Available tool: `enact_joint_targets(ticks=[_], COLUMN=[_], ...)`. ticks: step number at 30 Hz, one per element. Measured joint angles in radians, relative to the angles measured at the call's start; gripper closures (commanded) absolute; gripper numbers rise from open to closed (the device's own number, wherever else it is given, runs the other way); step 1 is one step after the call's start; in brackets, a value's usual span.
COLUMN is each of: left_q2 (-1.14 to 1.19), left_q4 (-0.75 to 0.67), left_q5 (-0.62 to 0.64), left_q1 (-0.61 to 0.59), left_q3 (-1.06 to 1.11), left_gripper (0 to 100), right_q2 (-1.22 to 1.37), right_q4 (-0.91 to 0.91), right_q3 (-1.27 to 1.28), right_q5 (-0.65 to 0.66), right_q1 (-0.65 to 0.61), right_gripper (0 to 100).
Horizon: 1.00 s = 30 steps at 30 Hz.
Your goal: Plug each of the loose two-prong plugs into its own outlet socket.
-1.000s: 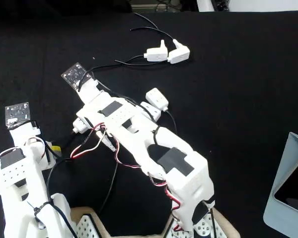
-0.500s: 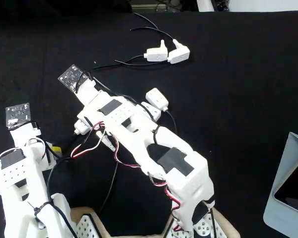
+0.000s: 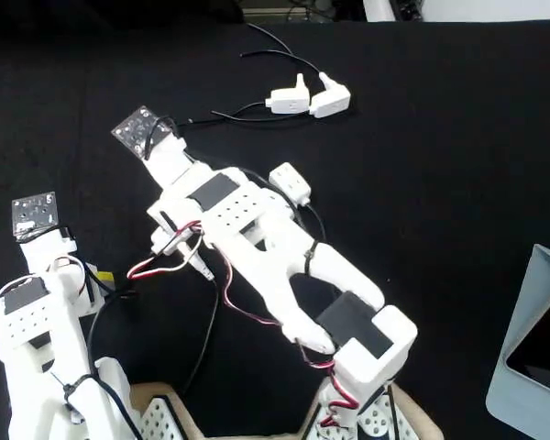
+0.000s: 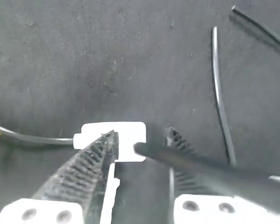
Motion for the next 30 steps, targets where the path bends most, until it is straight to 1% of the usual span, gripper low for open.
enact_joint_targets(ticks=[7,10,13,17,20,24,26,28,30], left_q2=[0.000,0.000,0.000,0.000,0.000,0.000,0.000,0.000,0.000], left_q4=[0.000,0.000,0.000,0.000,0.000,0.000,0.000,0.000,0.000], left_q5=[0.000,0.000,0.000,0.000,0.000,0.000,0.000,0.000,0.000], left_q1=[0.000,0.000,0.000,0.000,0.000,0.000,0.000,0.000,0.000], left_q3=[0.000,0.000,0.000,0.000,0.000,0.000,0.000,0.000,0.000], left_gripper=[72,72,72,72,72,72,72,72,72], right_q2=[0.014,0.037,0.041,0.031,-0.023,-0.132,-0.189,-0.229,-0.245], right_q4=[0.000,-0.014,-0.046,-0.057,-0.057,-0.060,-0.060,-0.060,-0.060], right_q3=[0.043,0.043,0.043,0.044,0.046,0.097,0.130,0.164,0.192], right_q5=[-0.005,-0.005,-0.003,-0.003,-0.003,-0.005,-0.005,-0.005,-0.005], right_q1=[0.000,0.003,0.005,0.043,0.106,0.209,0.239,0.238,0.203], right_gripper=[94.2,99.0,98.8,98.8,98.7,98.7,98.5,96.1,90.5])
